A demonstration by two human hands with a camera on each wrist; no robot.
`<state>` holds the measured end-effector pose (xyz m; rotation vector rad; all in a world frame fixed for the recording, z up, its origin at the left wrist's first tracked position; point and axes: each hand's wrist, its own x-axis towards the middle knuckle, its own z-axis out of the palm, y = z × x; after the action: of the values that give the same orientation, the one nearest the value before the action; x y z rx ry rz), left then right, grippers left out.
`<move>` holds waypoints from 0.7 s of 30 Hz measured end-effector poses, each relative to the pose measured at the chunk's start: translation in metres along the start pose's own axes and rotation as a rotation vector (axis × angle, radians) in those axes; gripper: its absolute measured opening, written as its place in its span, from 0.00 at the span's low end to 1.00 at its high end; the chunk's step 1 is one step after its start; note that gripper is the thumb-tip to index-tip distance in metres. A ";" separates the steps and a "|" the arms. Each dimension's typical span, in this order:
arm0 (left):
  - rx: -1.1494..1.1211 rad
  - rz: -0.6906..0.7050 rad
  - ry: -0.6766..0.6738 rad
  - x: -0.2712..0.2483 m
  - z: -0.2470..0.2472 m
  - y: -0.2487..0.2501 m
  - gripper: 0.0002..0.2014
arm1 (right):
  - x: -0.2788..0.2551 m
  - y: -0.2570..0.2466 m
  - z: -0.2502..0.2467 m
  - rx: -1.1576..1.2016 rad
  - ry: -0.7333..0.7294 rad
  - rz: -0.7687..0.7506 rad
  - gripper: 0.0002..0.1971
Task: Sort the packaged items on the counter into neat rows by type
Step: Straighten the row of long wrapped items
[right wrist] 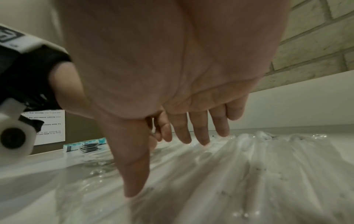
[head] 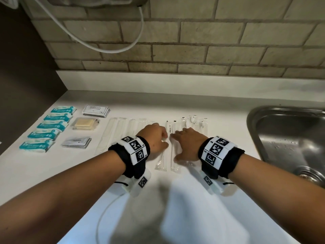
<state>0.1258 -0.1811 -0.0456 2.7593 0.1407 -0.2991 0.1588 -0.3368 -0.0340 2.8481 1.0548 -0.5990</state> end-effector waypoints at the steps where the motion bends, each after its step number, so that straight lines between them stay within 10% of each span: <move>1: 0.038 0.026 -0.044 -0.001 0.001 -0.003 0.21 | 0.000 0.000 0.000 0.004 0.016 -0.002 0.39; 5: 0.338 0.127 -0.192 -0.007 0.002 -0.009 0.37 | -0.002 0.000 -0.001 -0.002 0.015 0.002 0.38; 21: 0.447 0.205 -0.146 -0.018 -0.009 -0.002 0.26 | -0.009 0.002 -0.003 0.026 -0.032 0.016 0.37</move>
<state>0.1100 -0.1770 -0.0340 3.1391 -0.2784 -0.5291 0.1544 -0.3433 -0.0276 2.8564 1.0253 -0.6600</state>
